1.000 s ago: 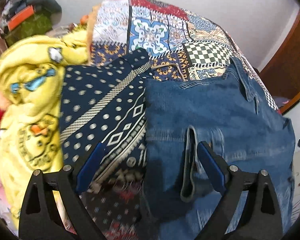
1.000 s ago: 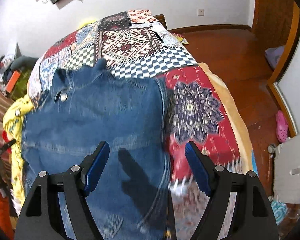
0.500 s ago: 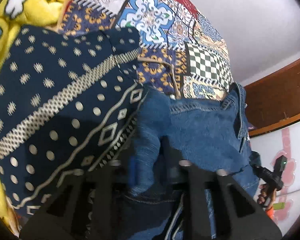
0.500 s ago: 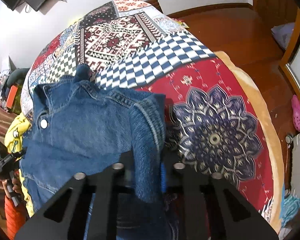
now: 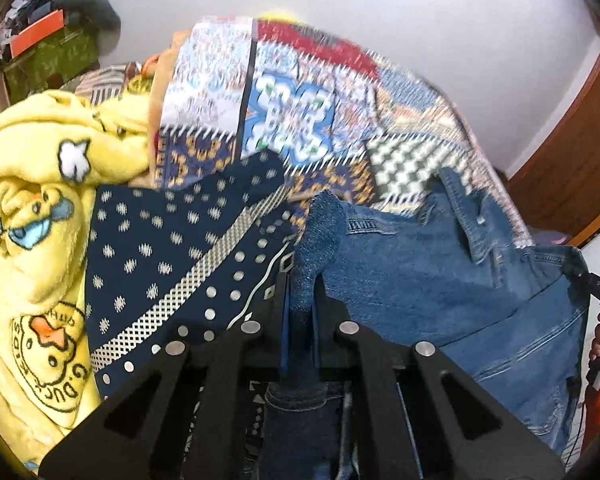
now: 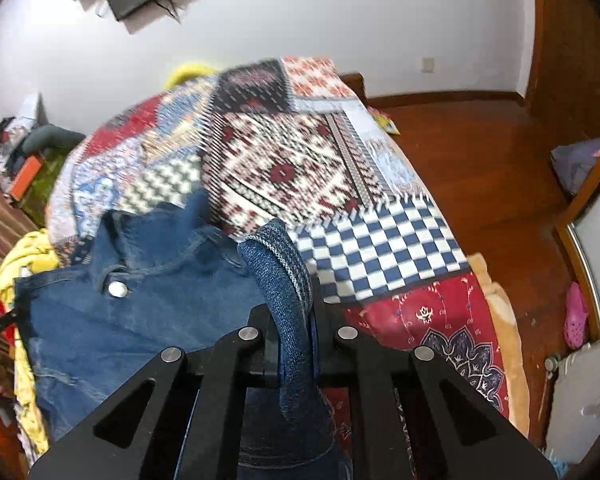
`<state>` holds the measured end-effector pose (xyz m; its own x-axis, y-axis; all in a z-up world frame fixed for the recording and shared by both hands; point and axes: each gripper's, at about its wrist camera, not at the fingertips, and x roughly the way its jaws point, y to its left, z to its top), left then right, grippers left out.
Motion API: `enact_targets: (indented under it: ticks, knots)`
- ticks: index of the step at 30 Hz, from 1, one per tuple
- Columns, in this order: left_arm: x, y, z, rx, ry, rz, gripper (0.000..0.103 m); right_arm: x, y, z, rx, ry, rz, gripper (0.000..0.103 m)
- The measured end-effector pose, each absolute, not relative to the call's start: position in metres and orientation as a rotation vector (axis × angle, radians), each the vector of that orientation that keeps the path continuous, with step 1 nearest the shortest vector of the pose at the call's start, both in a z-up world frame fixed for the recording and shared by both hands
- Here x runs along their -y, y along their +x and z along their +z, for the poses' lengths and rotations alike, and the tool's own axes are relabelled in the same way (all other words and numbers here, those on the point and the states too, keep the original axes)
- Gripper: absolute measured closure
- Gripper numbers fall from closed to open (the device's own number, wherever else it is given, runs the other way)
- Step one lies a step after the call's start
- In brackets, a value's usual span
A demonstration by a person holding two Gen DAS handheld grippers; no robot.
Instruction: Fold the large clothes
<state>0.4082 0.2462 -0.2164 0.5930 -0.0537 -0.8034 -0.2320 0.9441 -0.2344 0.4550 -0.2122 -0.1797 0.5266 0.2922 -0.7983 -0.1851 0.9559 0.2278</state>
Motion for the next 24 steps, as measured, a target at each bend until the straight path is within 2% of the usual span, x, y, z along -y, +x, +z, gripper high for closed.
enact_targets:
  ticks: [7,13,16,19,21,24]
  knots:
    - [-0.245,0.418,-0.259,-1.045,-0.295,0.182,0.090,0.223,0.463,-0.232,-1.078,0.110,0.204,0.093]
    - [-0.229,0.401,-0.239,-1.050,-0.220,0.189,0.089,0.224,0.446,-0.219,-1.074,0.047,0.172,0.081]
    - [-0.217,0.388,-0.216,-1.030,-0.175,0.171,0.087,0.224,0.428,-0.201,-1.059,0.047,0.200,0.067]
    - [-0.203,0.371,-0.189,-0.990,-0.164,0.136,0.072,0.225,0.405,-0.173,-1.003,0.051,0.235,0.051]
    - [-0.194,0.360,-0.173,-0.955,-0.138,0.134,0.049,0.222,0.390,-0.154,-0.967,0.039,0.243,0.037]
    - [-0.177,0.338,-0.146,-0.896,-0.094,0.130,0.035,0.220,0.363,-0.125,-0.906,0.001,0.260,0.022]
